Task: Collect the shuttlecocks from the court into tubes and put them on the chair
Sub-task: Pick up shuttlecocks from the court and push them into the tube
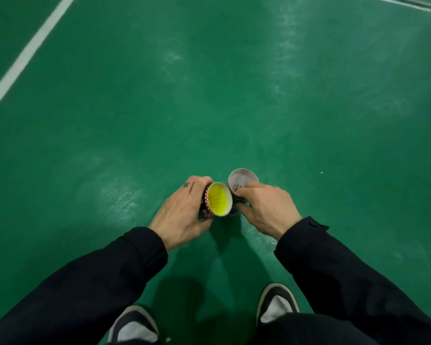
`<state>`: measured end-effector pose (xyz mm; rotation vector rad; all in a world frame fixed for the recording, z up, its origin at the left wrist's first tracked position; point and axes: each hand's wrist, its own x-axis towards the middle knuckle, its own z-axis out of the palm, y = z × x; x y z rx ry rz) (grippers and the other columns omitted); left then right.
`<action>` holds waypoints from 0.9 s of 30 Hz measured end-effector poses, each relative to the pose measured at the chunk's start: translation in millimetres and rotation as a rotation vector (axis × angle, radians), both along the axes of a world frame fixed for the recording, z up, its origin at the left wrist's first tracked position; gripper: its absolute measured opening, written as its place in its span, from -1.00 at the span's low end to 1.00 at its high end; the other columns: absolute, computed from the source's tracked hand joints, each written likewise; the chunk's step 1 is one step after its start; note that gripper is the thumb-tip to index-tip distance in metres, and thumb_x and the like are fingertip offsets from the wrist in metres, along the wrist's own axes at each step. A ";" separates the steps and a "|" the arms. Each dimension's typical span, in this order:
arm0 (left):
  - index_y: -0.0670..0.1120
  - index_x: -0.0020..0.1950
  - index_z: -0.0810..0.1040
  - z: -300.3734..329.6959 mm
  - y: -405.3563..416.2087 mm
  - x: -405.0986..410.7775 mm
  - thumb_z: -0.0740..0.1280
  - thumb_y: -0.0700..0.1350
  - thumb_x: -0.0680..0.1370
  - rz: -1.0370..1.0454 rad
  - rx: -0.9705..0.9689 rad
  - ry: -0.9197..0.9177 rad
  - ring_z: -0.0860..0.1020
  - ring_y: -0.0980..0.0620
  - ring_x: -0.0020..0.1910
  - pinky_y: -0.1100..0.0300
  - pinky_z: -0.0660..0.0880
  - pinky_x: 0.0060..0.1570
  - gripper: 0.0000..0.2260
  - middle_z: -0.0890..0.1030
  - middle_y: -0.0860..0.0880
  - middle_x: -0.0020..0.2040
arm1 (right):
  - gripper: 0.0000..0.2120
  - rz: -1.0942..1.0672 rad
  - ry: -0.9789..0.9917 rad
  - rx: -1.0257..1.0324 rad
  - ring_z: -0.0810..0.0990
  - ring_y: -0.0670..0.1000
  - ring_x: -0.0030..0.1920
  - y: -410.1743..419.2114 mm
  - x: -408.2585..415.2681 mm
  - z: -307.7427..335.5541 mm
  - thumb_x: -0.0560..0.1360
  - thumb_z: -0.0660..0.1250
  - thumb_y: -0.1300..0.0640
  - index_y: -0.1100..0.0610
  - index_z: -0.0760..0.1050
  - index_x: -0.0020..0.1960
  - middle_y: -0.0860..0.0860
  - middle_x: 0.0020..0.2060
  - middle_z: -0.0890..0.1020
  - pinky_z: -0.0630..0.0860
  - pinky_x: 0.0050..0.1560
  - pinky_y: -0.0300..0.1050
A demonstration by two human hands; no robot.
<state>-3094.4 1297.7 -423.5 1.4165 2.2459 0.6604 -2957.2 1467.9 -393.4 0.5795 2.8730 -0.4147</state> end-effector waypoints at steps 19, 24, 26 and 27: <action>-0.03 0.38 0.39 522.2 3.4 138.9 0.40 -0.13 0.28 0.045 -0.150 -0.509 0.52 -0.05 0.17 -0.05 0.49 0.22 -0.35 0.50 -0.02 0.20 | -0.83 -0.372 0.046 -0.249 0.61 0.16 -0.06 -50.6 174.8 515.5 0.58 0.28 0.00 0.02 0.57 0.11 -0.01 -0.02 0.64 0.58 -0.13 0.12; -0.03 0.39 0.37 617.0 2.4 182.8 0.40 -0.09 0.27 -0.079 -0.129 -0.444 0.54 -0.12 0.16 -0.05 0.51 0.19 -0.33 0.53 -0.05 0.22 | -0.81 -0.556 0.015 -0.228 0.63 0.18 -0.01 -101.0 245.2 621.0 0.59 0.30 -0.02 0.00 0.56 0.15 0.01 0.04 0.67 0.59 -0.07 0.13; -0.02 0.37 0.37 645.4 7.5 206.0 0.40 -0.09 0.28 -0.187 -0.117 -0.422 0.54 -0.12 0.14 -0.03 0.52 0.15 -0.35 0.54 -0.05 0.21 | -0.81 -0.672 0.038 -0.201 0.64 0.18 -0.01 -125.5 279.1 649.9 0.59 0.32 -0.01 0.00 0.53 0.17 0.02 0.07 0.68 0.59 -0.06 0.10; -0.02 0.37 0.36 657.7 10.1 220.5 0.41 -0.08 0.29 -0.253 -0.111 -0.411 0.54 -0.11 0.14 -0.02 0.52 0.14 -0.36 0.54 -0.06 0.21 | -0.82 -0.736 0.045 -0.193 0.64 0.19 -0.02 -139.2 296.6 663.4 0.59 0.33 0.00 0.00 0.51 0.17 0.02 0.06 0.68 0.58 -0.07 0.09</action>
